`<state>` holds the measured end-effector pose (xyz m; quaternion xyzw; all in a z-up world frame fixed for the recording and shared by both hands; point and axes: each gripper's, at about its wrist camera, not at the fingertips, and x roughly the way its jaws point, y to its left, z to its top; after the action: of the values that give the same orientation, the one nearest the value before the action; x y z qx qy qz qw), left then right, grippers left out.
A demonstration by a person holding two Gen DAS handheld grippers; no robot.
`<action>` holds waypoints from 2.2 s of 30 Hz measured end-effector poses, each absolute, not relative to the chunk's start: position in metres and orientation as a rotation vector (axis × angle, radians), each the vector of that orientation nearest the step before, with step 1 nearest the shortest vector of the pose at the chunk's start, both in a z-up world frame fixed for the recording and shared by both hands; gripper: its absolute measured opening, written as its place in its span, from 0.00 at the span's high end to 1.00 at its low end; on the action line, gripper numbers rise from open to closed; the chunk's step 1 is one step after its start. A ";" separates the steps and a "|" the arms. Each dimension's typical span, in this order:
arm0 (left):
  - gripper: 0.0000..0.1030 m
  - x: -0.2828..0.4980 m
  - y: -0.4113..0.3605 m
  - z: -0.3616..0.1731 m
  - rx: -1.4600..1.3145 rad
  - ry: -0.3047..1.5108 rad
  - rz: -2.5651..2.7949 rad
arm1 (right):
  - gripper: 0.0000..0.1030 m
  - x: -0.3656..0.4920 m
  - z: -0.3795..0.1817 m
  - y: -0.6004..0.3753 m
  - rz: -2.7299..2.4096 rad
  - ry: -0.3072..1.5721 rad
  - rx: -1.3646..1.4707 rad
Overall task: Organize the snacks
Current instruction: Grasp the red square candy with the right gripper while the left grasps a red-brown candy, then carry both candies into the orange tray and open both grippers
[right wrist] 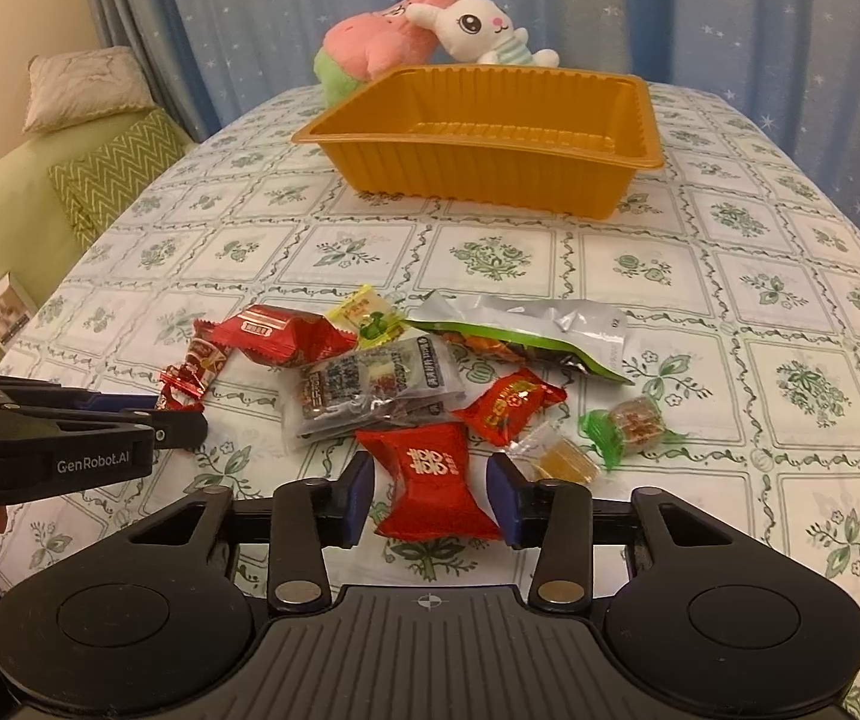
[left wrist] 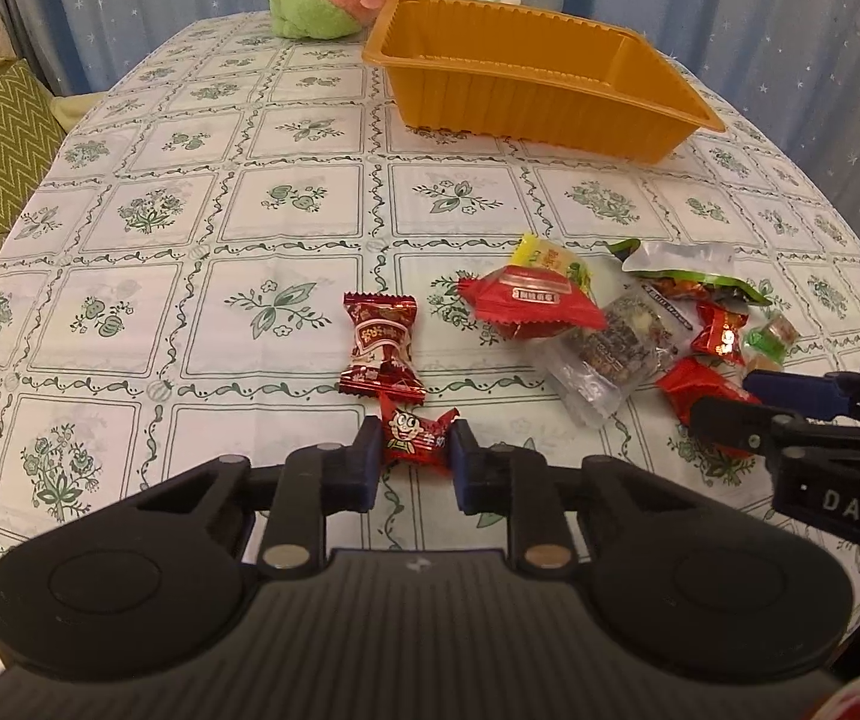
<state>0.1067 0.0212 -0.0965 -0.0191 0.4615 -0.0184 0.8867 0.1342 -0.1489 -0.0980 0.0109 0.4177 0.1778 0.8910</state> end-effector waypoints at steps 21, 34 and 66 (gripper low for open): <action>0.80 0.097 0.003 -0.049 -0.037 0.909 -0.070 | 0.76 0.115 -0.047 -0.164 0.351 0.779 0.043; 0.80 0.209 -0.012 0.010 -0.064 0.800 -0.188 | 0.75 0.233 0.006 -0.197 0.279 0.668 0.065; 0.65 0.340 0.010 -0.027 -0.095 0.790 -0.143 | 0.75 0.381 -0.035 -0.200 0.225 0.761 0.201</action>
<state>0.3395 0.0098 -0.0265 -0.0464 0.3845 -0.0697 0.9193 0.3807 -0.2001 -0.0354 0.0977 0.3697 0.1094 0.9175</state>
